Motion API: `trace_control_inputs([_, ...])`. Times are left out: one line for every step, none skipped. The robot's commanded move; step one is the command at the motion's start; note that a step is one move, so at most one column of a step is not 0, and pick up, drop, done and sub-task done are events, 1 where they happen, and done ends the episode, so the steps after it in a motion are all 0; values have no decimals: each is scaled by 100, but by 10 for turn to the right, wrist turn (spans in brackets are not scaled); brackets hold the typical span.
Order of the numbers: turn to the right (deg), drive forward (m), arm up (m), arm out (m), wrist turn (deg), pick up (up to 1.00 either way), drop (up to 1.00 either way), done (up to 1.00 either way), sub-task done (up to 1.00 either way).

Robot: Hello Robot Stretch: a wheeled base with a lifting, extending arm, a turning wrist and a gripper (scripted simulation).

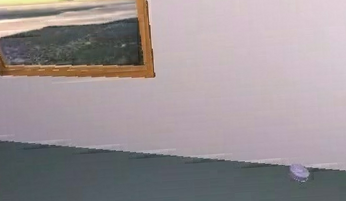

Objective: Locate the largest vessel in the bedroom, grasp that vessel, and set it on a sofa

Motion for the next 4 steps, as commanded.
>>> trace_control_inputs([450,0,0,0,0,0,0,0,0])
trace_control_inputs([360,0,0,0,0,0,0,0,0])
trace_control_inputs([0,80,0,0,0,0,0,0,0])
trace_control_inputs([-120,0,0,0,0,0,0,0,0])
